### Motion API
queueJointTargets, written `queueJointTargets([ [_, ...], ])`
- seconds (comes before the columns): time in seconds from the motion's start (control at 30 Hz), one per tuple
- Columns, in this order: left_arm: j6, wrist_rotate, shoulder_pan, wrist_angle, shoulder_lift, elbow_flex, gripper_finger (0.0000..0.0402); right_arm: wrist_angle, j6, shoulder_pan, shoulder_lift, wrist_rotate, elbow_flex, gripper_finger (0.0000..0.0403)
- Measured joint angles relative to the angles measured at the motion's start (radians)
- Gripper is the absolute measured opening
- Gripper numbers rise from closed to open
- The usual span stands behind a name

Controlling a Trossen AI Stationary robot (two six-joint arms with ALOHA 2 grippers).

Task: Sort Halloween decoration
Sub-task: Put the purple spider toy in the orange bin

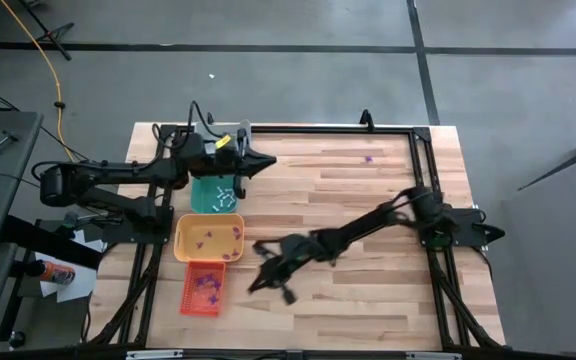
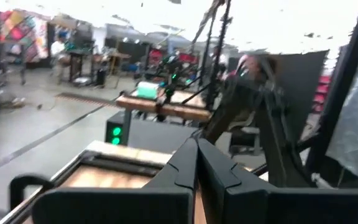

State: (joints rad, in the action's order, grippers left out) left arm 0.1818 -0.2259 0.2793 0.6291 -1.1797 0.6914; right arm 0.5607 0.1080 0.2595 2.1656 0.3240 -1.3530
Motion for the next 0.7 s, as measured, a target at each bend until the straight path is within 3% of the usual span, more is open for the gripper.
queueJointTargets([
  [0.2, 0.004, -0.031, -0.015, 0.033, 0.000, 0.000, 0.0000, -0.044, -0.003, -0.001, 0.203, -0.106, -0.330, 0.0000],
  [0.4, 0.043, -0.033, -0.015, 0.028, 0.000, 0.000, 0.0000, -0.169, -0.002, -0.006, 0.349, -0.112, -0.599, 0.0000],
  [0.6, 0.043, -0.034, -0.015, 0.025, 0.000, 0.000, 0.0000, -0.285, -0.036, -0.006, 0.409, -0.111, -0.729, 0.0004],
  [0.7, 0.051, -0.034, -0.015, 0.023, 0.000, 0.000, 0.0000, -0.294, -0.048, -0.006, 0.411, -0.112, -0.737, 0.0028],
])
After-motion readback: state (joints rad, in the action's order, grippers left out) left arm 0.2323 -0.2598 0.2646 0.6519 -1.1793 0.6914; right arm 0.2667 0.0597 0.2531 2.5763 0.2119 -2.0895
